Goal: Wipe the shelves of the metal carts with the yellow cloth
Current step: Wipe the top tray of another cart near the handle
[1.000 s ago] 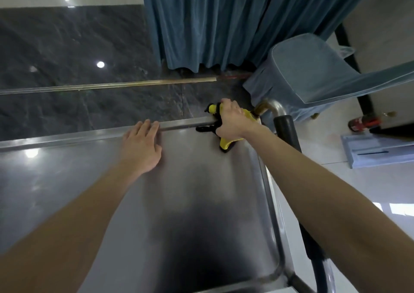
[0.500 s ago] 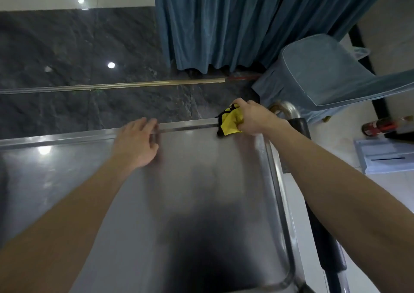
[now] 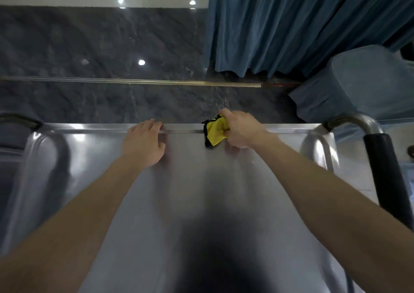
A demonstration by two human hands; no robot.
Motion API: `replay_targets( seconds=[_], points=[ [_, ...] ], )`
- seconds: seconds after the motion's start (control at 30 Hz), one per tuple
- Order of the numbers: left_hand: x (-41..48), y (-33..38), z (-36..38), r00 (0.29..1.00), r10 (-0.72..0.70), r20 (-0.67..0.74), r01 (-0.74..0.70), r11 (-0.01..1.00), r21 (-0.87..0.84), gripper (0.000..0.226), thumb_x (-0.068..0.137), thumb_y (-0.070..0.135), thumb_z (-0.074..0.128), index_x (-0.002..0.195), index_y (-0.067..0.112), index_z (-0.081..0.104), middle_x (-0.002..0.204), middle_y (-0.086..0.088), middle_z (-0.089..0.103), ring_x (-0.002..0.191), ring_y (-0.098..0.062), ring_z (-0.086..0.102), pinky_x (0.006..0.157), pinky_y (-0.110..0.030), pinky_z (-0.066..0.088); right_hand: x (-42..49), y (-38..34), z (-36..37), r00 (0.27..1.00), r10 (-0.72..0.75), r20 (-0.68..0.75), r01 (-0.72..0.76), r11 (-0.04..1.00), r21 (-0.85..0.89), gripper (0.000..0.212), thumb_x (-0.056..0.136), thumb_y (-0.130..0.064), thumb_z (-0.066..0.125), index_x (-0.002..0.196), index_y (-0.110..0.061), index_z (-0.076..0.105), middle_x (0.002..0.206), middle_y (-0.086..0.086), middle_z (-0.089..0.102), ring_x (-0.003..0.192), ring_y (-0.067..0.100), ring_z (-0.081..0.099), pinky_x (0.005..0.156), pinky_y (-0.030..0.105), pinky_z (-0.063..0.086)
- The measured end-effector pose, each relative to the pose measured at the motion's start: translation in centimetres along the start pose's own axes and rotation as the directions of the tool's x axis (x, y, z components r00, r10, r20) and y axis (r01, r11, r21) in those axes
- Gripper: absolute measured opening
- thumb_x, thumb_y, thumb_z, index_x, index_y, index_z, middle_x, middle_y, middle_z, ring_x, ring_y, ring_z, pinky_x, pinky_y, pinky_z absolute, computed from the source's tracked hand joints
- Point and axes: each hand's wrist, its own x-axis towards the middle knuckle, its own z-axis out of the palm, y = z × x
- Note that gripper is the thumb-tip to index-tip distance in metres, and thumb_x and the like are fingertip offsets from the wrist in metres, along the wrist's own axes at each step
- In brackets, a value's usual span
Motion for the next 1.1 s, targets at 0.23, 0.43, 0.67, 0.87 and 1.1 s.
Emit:
replay_targets(
  seconds=[0.23,0.43,0.67,0.87,1.1],
  points=[
    [-2.3,-14.3,-0.9,0.999,0.006,-0.032,-0.003,0.995,0.098,0.061,0.088,0.027,0.064,0.148,0.013,0.058,0.149,-0.012,0.061,0.140,-0.035,0.054,0.122,-0.050,0.036,5.7,-15.5,2.5,0.996,-0.078,-0.040,0.076,0.996,-0.049,0.052,0.088,-0.018,0.063,0.137,-0.021,0.044,0.111,0.014,0.063,0.099,0.039,0.064,0.077,0.046,0.056],
    [-6.9,-24.5,-4.6,0.976,0.099,-0.195,-0.053,0.972,0.228,0.054,0.093,0.017,0.060,0.144,0.003,0.061,0.154,-0.018,0.057,0.154,-0.035,0.041,0.132,-0.051,0.020,11.3,-30.7,3.8,0.979,-0.202,-0.031,0.202,0.979,-0.016,0.049,0.095,-0.022,0.060,0.142,-0.016,0.048,0.120,0.018,0.066,0.108,0.041,0.063,0.078,0.041,0.044],
    [-11.2,-33.0,-5.8,0.950,-0.117,-0.288,0.116,0.993,-0.021,0.070,0.101,0.027,0.037,0.167,0.006,0.026,0.171,-0.017,0.032,0.158,-0.034,0.032,0.131,-0.051,0.027,15.4,-42.9,4.9,0.977,-0.211,-0.035,0.214,0.973,0.088,0.056,0.093,-0.031,0.066,0.144,-0.018,0.049,0.118,0.022,0.065,0.108,0.044,0.063,0.083,0.043,0.050],
    [-12.7,-34.0,-2.9,0.905,-0.223,-0.362,0.077,0.924,-0.376,0.066,0.108,0.029,0.049,0.168,0.019,0.023,0.161,-0.007,0.039,0.115,-0.031,0.064,0.084,-0.049,0.061,16.4,-47.2,6.1,0.990,-0.106,-0.097,0.130,0.947,0.293,0.062,0.087,-0.039,0.077,0.141,-0.026,0.052,0.113,0.011,0.066,0.100,0.031,0.062,0.087,0.045,0.057],
    [-12.7,-33.8,-2.7,0.877,-0.317,-0.360,0.099,0.854,-0.511,0.053,0.111,0.027,0.043,0.162,0.019,0.031,0.151,-0.006,0.049,0.106,-0.024,0.061,0.088,-0.044,0.053,13.3,-43.8,6.2,0.951,0.006,-0.310,0.086,0.955,0.283,0.062,0.082,-0.019,0.074,0.137,-0.020,0.046,0.105,0.010,0.067,0.097,0.034,0.065,0.075,0.043,0.054]
  ],
)
